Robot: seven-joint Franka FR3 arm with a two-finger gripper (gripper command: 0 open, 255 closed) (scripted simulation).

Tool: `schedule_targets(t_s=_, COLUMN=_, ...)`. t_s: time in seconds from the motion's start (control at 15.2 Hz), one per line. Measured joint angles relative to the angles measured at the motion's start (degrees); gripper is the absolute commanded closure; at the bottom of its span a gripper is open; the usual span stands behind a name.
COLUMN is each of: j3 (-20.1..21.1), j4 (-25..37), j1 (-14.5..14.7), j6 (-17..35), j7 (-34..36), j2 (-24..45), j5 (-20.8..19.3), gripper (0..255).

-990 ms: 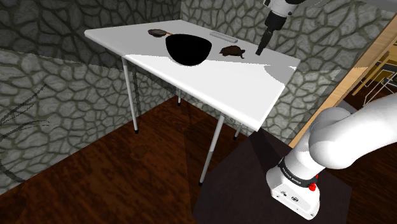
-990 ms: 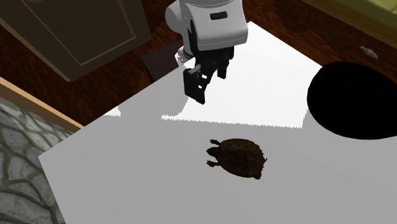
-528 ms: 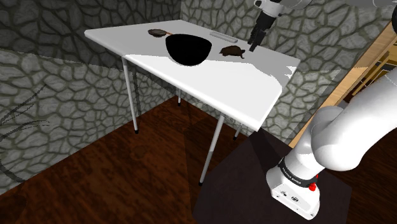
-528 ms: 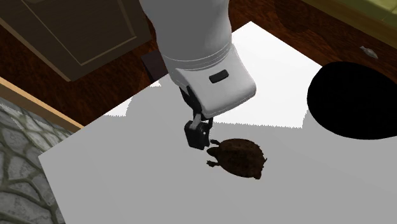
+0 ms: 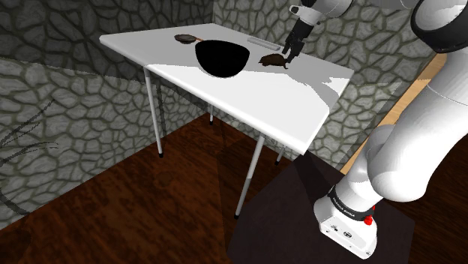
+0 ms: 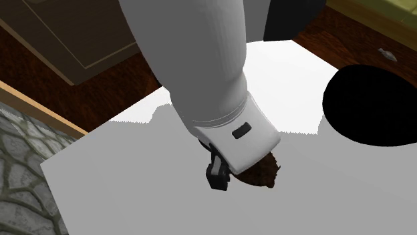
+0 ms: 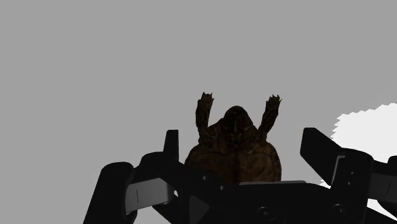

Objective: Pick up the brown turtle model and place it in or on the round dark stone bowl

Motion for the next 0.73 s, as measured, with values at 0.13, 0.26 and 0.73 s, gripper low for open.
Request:
schedule_targets(t_s=0.13, j3=0.1, j4=-0.9, j1=0.1, j6=1.3, j7=-0.4, j2=0.6, j5=0.6, gripper=0)
schedule_targets(t_s=0.26, j3=0.0, j4=-1.3, j1=0.1, j6=2.1, j7=-0.7, j2=1.2, j5=1.1, gripper=0)
schedule_targets(t_s=0.73, j3=0.1, j4=-1.6, j1=0.1, j6=2.4, j7=-0.7, j2=1.1, j5=1.1, gripper=255)
